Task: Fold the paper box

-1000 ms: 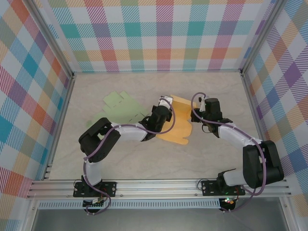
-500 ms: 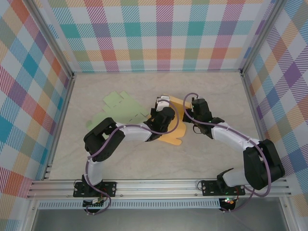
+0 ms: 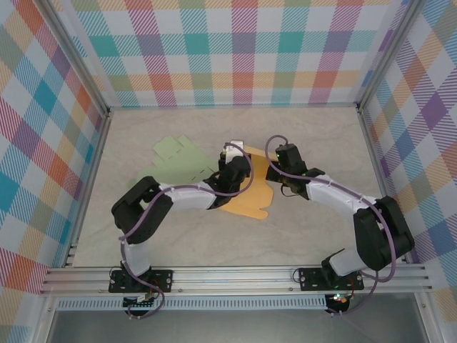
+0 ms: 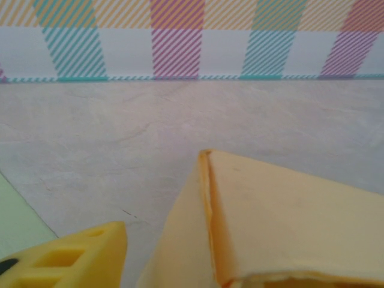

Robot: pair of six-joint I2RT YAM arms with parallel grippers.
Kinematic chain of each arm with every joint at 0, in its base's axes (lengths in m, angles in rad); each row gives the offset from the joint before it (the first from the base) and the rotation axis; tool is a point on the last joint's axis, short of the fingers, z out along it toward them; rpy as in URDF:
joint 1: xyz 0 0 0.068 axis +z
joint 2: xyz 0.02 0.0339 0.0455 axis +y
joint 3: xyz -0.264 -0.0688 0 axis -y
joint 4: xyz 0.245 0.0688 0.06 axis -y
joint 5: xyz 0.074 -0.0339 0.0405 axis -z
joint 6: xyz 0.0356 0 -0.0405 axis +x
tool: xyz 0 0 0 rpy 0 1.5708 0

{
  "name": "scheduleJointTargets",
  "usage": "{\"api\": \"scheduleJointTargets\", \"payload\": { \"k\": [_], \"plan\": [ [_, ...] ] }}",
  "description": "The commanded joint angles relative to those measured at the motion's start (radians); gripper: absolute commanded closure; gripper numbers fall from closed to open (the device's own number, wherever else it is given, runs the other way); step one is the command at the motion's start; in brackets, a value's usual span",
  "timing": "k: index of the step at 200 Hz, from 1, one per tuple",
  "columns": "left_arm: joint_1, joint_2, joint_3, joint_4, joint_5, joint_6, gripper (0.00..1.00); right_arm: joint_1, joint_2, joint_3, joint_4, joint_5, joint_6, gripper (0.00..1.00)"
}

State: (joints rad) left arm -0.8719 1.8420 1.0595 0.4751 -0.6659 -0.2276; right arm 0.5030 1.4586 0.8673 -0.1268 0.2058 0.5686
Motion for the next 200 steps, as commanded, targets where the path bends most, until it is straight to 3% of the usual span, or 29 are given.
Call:
{"api": "scheduleJointTargets", "payload": {
  "k": [1, 17, 52, 85, 144, 200],
  "plan": [
    [-0.005, -0.116, -0.043, -0.032, 0.139, -0.033, 0.31, 0.009, 0.011, 0.057, -0.073, 0.009, 0.003, 1.0],
    [-0.01, -0.179, -0.076, -0.086, 0.188, -0.047, 0.22, 0.008, 0.019, 0.086, -0.123, 0.009, -0.005, 1.0],
    [-0.017, -0.328, -0.13, -0.201, 0.24, -0.097, 0.12, 0.003, 0.028, 0.145, -0.234, -0.012, -0.031, 1.0],
    [-0.015, -0.422, -0.14, -0.326, 0.202, -0.16, 0.0, 0.0, 0.037, 0.206, -0.37, -0.053, -0.088, 1.0],
    [0.025, -0.437, -0.043, -0.571, 0.181, -0.212, 0.0, -0.049, 0.124, 0.348, -0.733, -0.187, -0.258, 1.0],
    [0.1, -0.433, -0.09, -0.542, 0.288, -0.281, 0.0, -0.087, 0.311, 0.499, -0.925, -0.154, -0.357, 1.0]
  ]
}}
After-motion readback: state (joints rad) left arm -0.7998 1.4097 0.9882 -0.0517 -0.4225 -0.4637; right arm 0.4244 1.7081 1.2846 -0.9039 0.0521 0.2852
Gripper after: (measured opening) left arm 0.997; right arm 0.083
